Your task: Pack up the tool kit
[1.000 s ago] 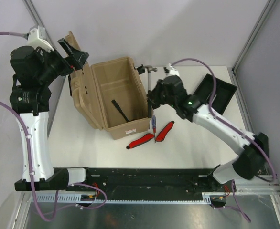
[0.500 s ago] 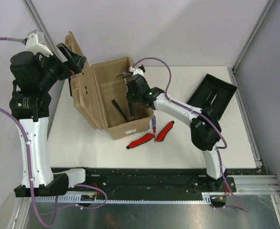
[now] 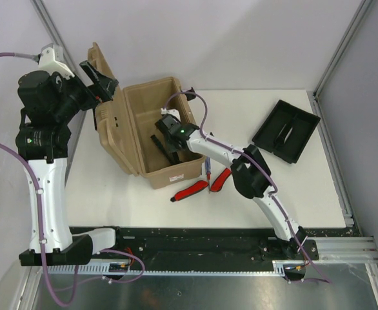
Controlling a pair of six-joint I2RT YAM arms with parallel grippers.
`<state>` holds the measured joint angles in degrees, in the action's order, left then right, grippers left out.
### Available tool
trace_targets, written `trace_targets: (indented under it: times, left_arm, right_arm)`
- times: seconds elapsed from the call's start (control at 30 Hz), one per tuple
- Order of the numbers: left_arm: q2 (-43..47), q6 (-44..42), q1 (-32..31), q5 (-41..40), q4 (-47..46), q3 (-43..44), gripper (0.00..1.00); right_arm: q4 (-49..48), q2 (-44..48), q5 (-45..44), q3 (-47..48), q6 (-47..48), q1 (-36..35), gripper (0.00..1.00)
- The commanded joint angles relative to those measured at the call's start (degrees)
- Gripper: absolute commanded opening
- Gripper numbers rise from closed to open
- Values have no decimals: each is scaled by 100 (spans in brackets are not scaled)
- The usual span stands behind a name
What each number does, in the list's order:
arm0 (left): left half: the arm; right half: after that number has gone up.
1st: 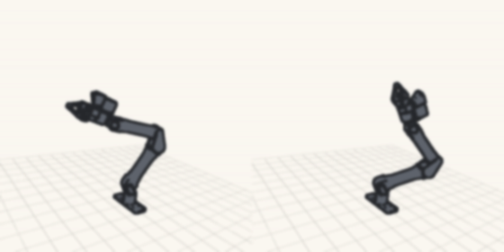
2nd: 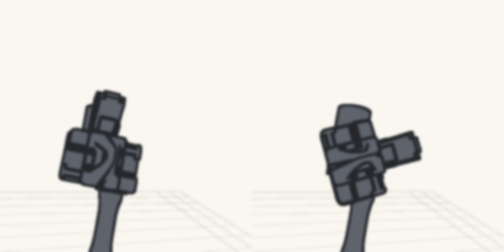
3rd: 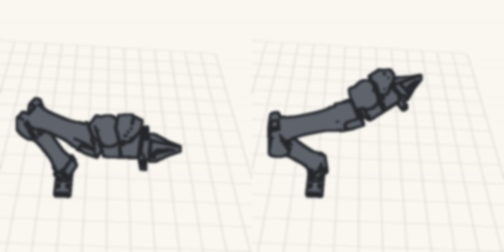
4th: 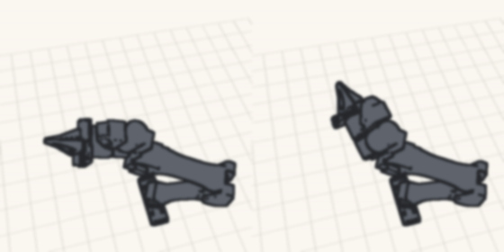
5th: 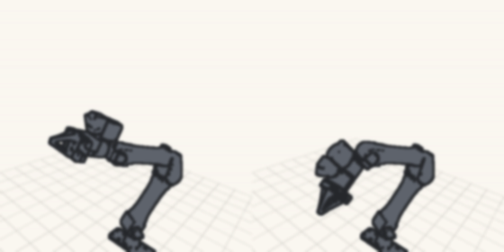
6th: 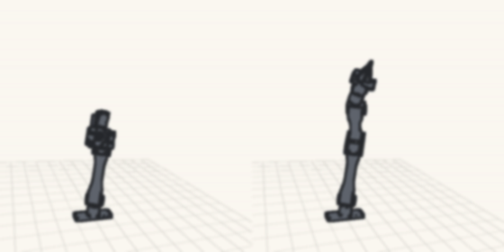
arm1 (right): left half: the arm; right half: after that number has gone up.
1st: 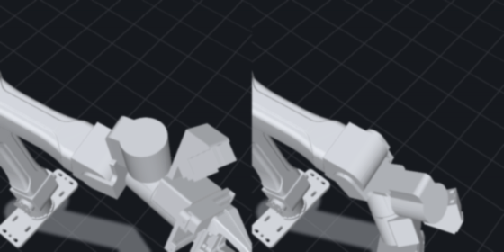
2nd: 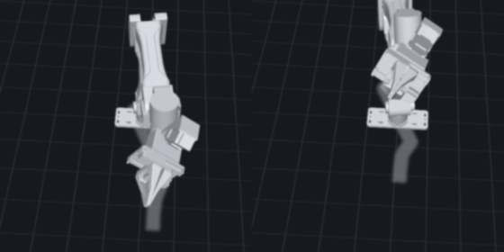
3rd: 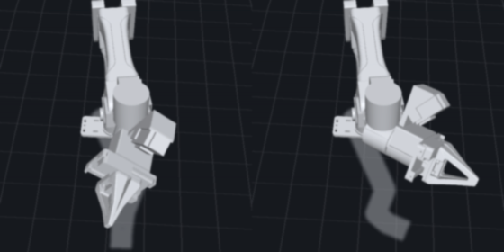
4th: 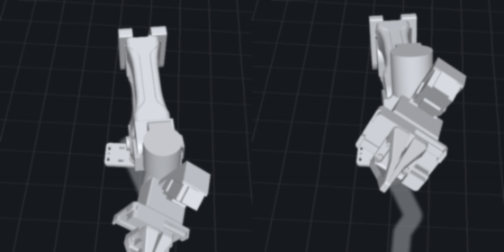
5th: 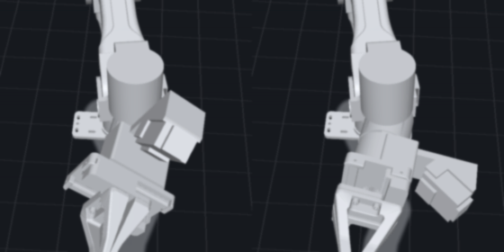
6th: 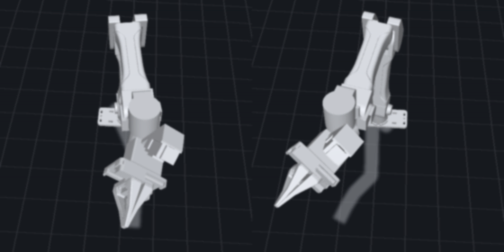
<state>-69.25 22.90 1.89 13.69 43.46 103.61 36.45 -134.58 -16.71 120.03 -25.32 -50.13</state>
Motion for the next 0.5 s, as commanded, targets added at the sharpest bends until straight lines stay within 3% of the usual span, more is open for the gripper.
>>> trace_targets:
  times: [0.0,0.23,0.47]
  left_arm:
    - [152,-106,-31,46,-147,5,100]
    - [159,-144,-34,83,-153,-6,99]
    - [186,-154,-40,5,-143,6,100]
  right_arm:
    - [330,-209,-346,582,-88,76,28]
    - [513,-49,-266,706,-248,224,52]
    - [-107,1122,-197,535,146,154,63]
